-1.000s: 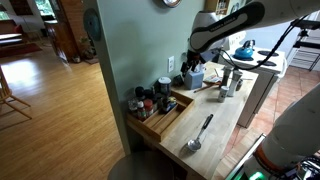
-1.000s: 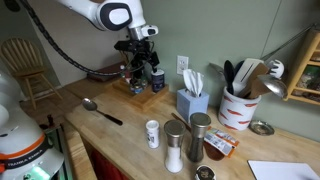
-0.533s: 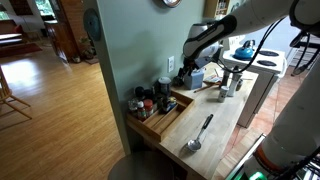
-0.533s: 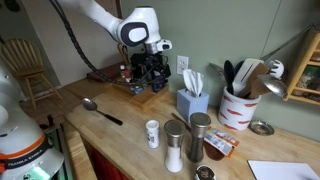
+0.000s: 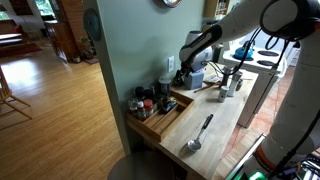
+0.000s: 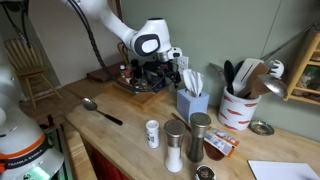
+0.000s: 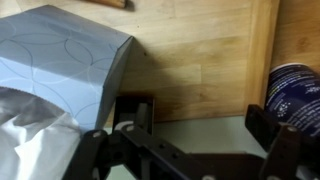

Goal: Move the tissue box to the right, then move the phone to the left

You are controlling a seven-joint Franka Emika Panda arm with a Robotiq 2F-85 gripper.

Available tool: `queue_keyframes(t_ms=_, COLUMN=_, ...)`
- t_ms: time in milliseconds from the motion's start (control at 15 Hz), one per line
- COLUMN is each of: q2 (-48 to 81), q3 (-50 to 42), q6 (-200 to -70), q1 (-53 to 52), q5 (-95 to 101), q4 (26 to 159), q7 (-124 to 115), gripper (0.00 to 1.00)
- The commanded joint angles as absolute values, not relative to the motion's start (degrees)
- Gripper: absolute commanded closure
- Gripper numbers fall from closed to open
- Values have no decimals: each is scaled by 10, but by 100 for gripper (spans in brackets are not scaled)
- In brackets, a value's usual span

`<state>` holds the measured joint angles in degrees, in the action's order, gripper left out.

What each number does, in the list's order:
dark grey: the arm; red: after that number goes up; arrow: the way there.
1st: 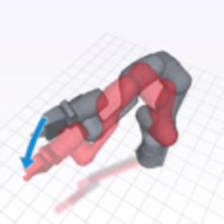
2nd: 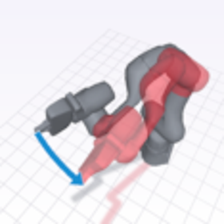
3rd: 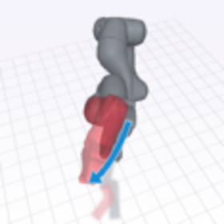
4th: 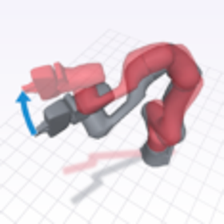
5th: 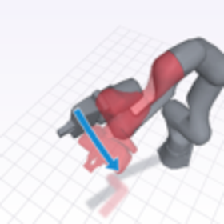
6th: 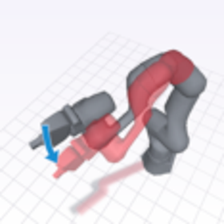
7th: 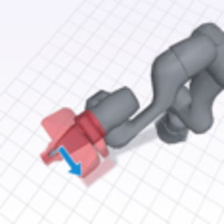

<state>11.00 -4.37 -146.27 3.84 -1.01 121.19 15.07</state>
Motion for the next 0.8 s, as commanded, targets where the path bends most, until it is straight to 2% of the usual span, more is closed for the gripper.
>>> queue_keyframes(t_ms=0, q2=152, q3=-28, q6=-1453, q1=64, q5=-47, q4=1175, q7=179, gripper=0)
queue_keyframes(t_ms=733, q2=194, q3=-65, q6=-1459, q1=75, q5=21, q4=1144, q7=123, gripper=0)
